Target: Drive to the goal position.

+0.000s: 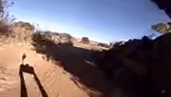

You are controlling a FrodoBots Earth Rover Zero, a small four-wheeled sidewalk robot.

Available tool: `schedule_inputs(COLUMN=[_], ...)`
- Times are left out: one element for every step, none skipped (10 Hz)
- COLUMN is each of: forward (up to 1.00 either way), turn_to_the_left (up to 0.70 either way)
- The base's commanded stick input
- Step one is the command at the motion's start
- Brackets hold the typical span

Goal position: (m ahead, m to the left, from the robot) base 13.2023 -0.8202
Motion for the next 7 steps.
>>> schedule_inputs(forward=[0.50,0.50,0.50,0.50,0.50,0.50,0.50], turn_to_the_left=[0.00,0.00,-0.34,-0.02,0.00,0.00,0.00])
